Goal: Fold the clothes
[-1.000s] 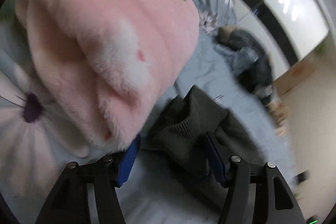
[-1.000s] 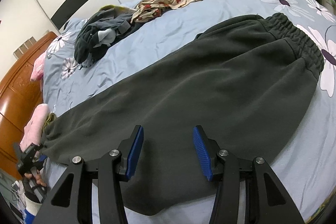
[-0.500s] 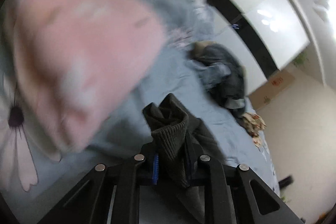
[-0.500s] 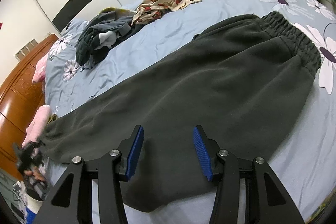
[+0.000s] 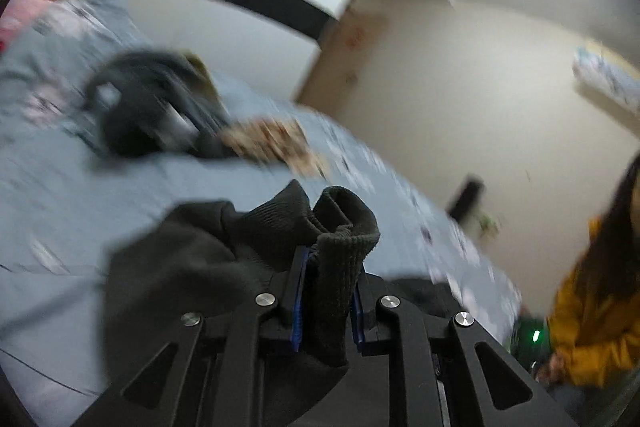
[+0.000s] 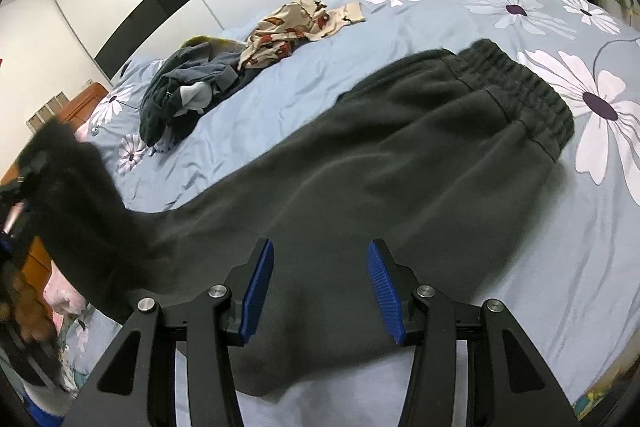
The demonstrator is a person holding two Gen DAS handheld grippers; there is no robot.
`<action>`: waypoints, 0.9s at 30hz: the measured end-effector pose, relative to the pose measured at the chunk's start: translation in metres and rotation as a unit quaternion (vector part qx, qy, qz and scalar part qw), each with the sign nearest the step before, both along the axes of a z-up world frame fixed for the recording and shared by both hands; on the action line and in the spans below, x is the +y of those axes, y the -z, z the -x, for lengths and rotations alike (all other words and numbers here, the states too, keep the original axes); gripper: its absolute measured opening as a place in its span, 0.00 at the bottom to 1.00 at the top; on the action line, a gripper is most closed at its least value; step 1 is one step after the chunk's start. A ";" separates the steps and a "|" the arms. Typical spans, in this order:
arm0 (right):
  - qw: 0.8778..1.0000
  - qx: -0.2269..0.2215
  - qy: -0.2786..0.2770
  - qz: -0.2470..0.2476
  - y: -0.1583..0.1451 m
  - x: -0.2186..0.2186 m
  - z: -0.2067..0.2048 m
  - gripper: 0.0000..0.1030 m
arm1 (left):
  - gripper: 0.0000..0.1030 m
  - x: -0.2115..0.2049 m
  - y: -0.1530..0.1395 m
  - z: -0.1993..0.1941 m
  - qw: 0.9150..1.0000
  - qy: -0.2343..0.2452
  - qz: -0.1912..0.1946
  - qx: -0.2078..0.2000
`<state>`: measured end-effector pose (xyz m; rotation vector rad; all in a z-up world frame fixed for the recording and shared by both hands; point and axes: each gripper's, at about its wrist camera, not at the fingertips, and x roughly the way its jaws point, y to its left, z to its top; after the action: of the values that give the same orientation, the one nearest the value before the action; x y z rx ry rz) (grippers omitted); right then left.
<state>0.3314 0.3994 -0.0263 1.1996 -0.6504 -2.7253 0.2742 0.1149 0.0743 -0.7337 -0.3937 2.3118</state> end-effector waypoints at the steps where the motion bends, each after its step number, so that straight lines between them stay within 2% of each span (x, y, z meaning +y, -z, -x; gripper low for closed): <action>1: 1.000 -0.004 0.004 0.001 0.003 0.004 -0.001 0.49 | 0.19 0.020 0.013 0.001 1.000 0.014 0.014 -0.012; 5: 1.000 -0.014 0.017 0.015 0.016 0.018 -0.008 0.49 | 0.19 0.078 0.071 0.002 0.993 0.055 0.076 -0.070; 6: 1.000 -0.015 0.018 0.017 0.017 0.019 -0.009 0.49 | 0.19 0.087 0.088 0.002 0.990 0.059 0.095 -0.090; 8: 1.000 -0.015 0.019 0.016 0.018 0.020 -0.011 0.49 | 0.19 0.095 0.106 0.000 0.986 0.066 0.110 -0.106; 11: 1.000 -0.015 0.020 0.011 0.015 0.017 -0.012 0.49 | 0.24 0.091 0.107 -0.011 0.987 0.083 0.106 -0.091; 13: 1.000 -0.011 0.021 0.013 0.011 0.014 -0.012 0.49 | 0.39 0.083 0.097 -0.013 0.985 0.107 0.096 -0.099; 16: 1.000 0.003 0.013 0.028 0.003 0.007 -0.011 0.49 | 0.59 0.049 0.079 -0.029 0.985 0.134 0.057 -0.096; 17: 0.999 0.009 0.003 0.037 0.000 0.002 -0.010 0.49 | 0.62 0.035 0.073 -0.035 0.987 0.129 0.050 -0.086; 18: 0.999 0.016 -0.008 0.046 -0.002 -0.003 -0.009 0.49 | 0.66 0.011 0.068 -0.039 0.991 0.104 0.051 -0.070; 20: 0.997 0.021 -0.023 0.075 -0.001 -0.011 -0.004 0.55 | 0.69 -0.025 0.067 -0.042 0.996 0.049 0.062 -0.050; 21: 0.995 0.021 -0.027 0.093 0.002 -0.014 -0.001 0.58 | 0.70 -0.044 0.071 -0.037 0.996 0.009 0.069 -0.056; 23: 0.990 0.017 -0.031 0.138 0.010 -0.020 0.008 0.58 | 0.70 -0.080 0.081 -0.023 0.992 -0.059 0.074 -0.080; 24: 0.987 0.013 -0.032 0.156 0.014 -0.024 0.010 0.59 | 0.70 -0.096 0.091 -0.012 0.988 -0.083 0.067 -0.114; 27: 0.987 0.000 -0.034 0.159 0.019 -0.044 0.019 0.59 | 0.70 -0.111 0.119 0.007 0.975 -0.110 0.076 -0.175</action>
<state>0.3126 0.3553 -0.0456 1.1213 -0.9793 -2.4450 0.2676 0.0034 -0.0443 -1.2380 -0.4784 2.4377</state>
